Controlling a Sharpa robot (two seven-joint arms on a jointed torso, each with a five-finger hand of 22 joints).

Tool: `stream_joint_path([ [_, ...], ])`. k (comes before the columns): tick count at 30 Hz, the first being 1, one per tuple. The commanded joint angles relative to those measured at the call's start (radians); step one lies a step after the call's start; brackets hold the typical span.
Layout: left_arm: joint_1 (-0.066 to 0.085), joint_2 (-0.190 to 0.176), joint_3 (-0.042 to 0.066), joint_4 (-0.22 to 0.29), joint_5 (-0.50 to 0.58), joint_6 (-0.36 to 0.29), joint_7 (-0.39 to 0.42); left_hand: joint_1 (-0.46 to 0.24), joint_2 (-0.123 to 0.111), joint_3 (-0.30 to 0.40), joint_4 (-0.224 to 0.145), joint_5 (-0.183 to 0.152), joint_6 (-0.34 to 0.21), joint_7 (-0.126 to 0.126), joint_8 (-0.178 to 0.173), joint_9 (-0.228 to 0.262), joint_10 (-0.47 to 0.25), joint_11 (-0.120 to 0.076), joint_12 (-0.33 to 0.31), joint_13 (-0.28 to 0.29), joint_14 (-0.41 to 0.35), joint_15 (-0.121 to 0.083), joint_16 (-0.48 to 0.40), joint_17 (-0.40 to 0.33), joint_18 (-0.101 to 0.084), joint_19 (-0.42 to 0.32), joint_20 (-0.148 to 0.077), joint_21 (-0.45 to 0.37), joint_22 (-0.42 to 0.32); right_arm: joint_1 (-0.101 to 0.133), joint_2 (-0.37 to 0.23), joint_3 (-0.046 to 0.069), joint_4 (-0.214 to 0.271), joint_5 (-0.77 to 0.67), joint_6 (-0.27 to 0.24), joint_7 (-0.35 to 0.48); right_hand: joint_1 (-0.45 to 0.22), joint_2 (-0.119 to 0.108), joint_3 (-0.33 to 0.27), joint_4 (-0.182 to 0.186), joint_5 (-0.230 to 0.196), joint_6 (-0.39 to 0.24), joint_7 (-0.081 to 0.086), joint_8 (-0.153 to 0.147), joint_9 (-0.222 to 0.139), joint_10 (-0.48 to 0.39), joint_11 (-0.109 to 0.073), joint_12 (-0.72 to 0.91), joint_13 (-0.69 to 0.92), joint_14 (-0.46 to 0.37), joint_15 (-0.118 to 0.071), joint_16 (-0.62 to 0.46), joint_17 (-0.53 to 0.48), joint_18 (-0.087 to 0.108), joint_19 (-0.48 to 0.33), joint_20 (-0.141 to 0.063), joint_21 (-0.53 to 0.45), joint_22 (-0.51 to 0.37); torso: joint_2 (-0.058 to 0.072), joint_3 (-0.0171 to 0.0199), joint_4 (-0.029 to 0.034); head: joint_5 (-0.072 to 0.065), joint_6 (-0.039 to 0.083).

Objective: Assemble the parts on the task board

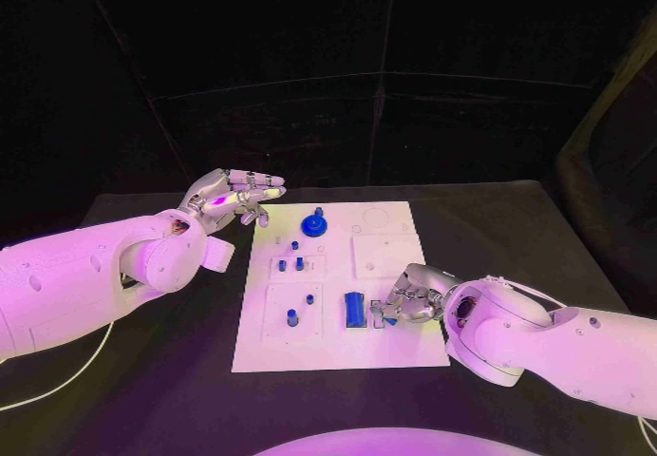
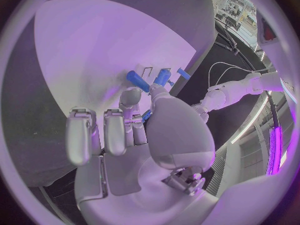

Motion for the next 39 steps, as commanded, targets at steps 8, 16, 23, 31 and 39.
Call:
stream_joint_path([
  [8,0.001,0.001,0.001,0.000,0.003,0.014,-0.001,0.003,0.008,-0.005,-0.003,0.006,-0.004,0.000,0.000,-0.001,-0.008,0.001,0.004,-0.002,-0.007,-0.002,0.000,-0.002,0.014,-0.004,0.001,-0.007,-0.002,0.001,0.004,0.000,0.013,-0.024,0.014,0.004,-0.022,0.019,-0.037,0.002,-0.053,0.005,-0.001,0.005,0.008,0.011,0.003,0.010,0.016,0.068,-0.004,0.004,0.054,-0.010,0.032,-0.006,0.003,0.168,0.000,0.0006,-0.0010,0.001,0.002],
  [16,0.001,0.002,0.001,-0.001,0.003,0.014,-0.001,0.003,0.008,-0.005,-0.003,0.006,-0.004,0.000,0.000,-0.001,-0.009,0.001,0.004,-0.002,-0.007,-0.002,0.000,-0.002,0.014,-0.004,0.001,-0.007,-0.002,0.001,0.001,0.000,0.015,-0.045,0.026,0.002,0.046,0.080,-0.006,-0.033,0.017,0.019,-0.012,0.013,0.017,0.030,-0.008,0.063,0.056,0.074,-0.013,0.026,0.083,-0.014,0.044,-0.012,0.015,0.183,0.000,0.0000,-0.0001,-0.003,0.003],
  [23,0.001,0.002,0.001,-0.001,0.003,0.014,-0.001,0.003,0.008,-0.005,-0.003,0.006,-0.004,0.000,0.000,-0.001,-0.009,0.001,0.004,-0.002,-0.007,-0.002,0.000,-0.002,0.014,-0.004,0.001,-0.007,-0.002,0.001,-0.001,0.000,0.014,-0.081,0.038,-0.001,0.169,0.105,0.071,-0.116,-0.120,0.015,-0.019,0.010,0.020,0.031,-0.015,0.063,0.064,0.075,-0.019,0.031,0.091,-0.015,0.046,-0.020,0.017,0.186,0.001,0.0004,0.0000,-0.003,0.002],
  [31,0.001,0.002,0.001,-0.002,0.003,0.014,-0.002,0.004,0.008,-0.005,-0.004,0.006,-0.004,0.000,0.000,-0.001,-0.011,0.001,0.004,-0.002,-0.007,-0.002,0.000,-0.003,0.014,-0.005,0.001,-0.008,-0.002,0.001,-0.002,0.000,0.012,-0.097,0.039,-0.002,0.172,0.101,0.081,-0.123,-0.119,0.014,-0.017,0.009,0.021,0.030,-0.014,0.057,0.061,0.074,-0.019,0.029,0.089,-0.015,0.046,-0.020,0.017,0.186,0.001,0.0002,0.0004,-0.004,0.002],
  [39,0.001,0.003,0.001,-0.003,0.003,0.014,-0.003,0.004,0.008,-0.005,-0.004,0.006,-0.004,0.000,0.000,-0.001,-0.012,0.001,0.004,-0.002,-0.008,-0.002,0.000,-0.004,0.014,-0.005,0.001,-0.008,-0.002,0.001,-0.004,0.000,0.014,-0.101,0.011,-0.001,0.054,0.131,0.084,-0.031,-0.090,0.015,-0.009,0.006,0.021,0.035,-0.005,0.047,0.059,0.073,-0.011,0.026,0.087,-0.015,0.045,-0.013,0.016,0.186,0.000,0.0003,-0.0001,-0.004,0.004],
])
